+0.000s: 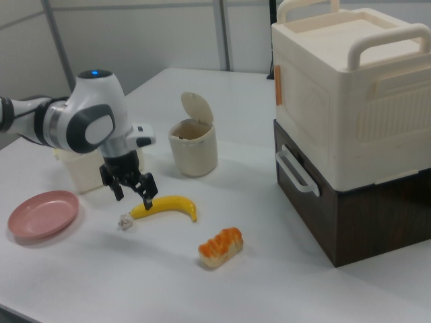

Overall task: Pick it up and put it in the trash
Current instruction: 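Move the open gripper over the yellow banana's stem end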

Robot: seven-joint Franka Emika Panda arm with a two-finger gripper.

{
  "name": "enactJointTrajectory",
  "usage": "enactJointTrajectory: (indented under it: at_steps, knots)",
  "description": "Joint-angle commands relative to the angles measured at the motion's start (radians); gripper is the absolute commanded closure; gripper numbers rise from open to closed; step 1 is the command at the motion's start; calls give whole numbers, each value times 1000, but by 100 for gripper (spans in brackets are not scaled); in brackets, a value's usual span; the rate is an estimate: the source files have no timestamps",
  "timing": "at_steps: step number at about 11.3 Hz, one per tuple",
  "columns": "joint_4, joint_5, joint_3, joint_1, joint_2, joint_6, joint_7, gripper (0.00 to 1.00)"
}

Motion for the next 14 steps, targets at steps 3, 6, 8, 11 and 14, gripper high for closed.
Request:
enactJointTrajectory:
  at_steps: [3,6,8,11,14]
  knots:
    - [-31,-15,2,13,78,79,-19,0]
    - [-31,-15,4,53,111,104,-14,0]
    - [-30,-15,4,85,123,104,-6,0]
    - [-22,-15,10,96,128,105,-6,0]
    - [-8,-15,12,99,173,134,-6,0]
